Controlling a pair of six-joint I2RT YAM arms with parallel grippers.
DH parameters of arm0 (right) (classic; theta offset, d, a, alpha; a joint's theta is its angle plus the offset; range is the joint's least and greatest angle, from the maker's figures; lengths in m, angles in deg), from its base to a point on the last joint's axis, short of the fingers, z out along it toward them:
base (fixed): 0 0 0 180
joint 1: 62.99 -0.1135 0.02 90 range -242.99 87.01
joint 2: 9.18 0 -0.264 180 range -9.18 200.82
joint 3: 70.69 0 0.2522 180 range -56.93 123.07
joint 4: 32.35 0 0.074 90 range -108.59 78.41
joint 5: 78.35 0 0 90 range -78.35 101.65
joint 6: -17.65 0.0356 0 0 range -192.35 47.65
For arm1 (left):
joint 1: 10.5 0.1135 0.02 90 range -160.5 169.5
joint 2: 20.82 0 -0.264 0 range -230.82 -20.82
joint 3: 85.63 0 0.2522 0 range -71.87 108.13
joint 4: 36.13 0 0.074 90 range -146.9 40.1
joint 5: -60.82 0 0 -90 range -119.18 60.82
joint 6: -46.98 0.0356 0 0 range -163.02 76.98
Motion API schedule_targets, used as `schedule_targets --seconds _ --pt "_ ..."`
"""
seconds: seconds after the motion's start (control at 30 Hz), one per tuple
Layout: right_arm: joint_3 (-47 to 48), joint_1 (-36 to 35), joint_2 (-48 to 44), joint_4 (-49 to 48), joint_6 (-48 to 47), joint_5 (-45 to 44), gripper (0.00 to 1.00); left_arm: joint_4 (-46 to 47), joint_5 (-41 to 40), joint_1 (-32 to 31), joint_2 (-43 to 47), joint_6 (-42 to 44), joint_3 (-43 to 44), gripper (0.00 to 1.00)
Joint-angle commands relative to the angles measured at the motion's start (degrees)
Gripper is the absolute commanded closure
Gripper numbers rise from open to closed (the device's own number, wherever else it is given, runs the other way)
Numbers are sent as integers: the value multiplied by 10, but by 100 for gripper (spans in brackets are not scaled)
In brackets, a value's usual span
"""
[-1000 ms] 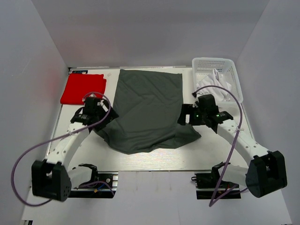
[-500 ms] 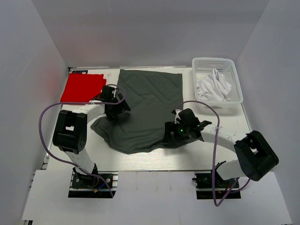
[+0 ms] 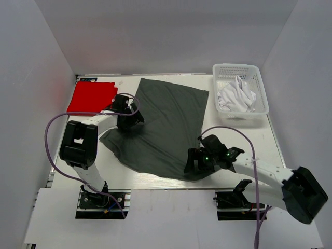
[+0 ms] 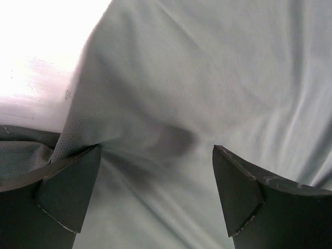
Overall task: Fold and stack the t-shirts
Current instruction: Flatten out the tshirt
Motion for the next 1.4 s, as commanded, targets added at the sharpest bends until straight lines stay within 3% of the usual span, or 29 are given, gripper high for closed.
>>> schedule_targets --seconds 0.0,0.2,0.23,0.27,0.3,0.4,0.47,0.7,0.87,1.07,1.23,1.37 --pt "-47 -24 -56 167 17 34 10 -45 -45 2 -36 18 0 0" --pt "39 -40 -80 90 -90 9 10 -42 -30 -3 -8 38 0 0" --pt "49 -40 -79 65 -99 -9 10 -49 -36 -9 0 38 0 0" --pt "62 -36 -69 35 -106 -86 10 -57 -36 -9 11 38 0 0" --pt "67 -36 -52 -60 -105 -117 10 -57 -41 -9 37 38 0 0" --pt "133 -29 24 -144 -102 -209 10 -64 -41 -15 86 33 -25 0" --pt "199 -20 83 -174 -112 -217 10 -80 -41 -15 135 26 -45 0" --pt "402 61 317 -100 -156 -197 10 -115 -94 -25 279 -31 -153 0" --pt "554 109 475 -54 -198 -161 10 -60 -68 -25 325 -53 -238 0" --pt "663 130 581 -37 -233 -185 10 -28 -43 -11 254 -46 -228 0" --pt "629 138 598 -39 -207 -186 10 -69 -50 -11 99 -46 -162 0" --pt "549 146 572 -40 -168 -182 10 -107 -64 -6 19 -51 -84 0"
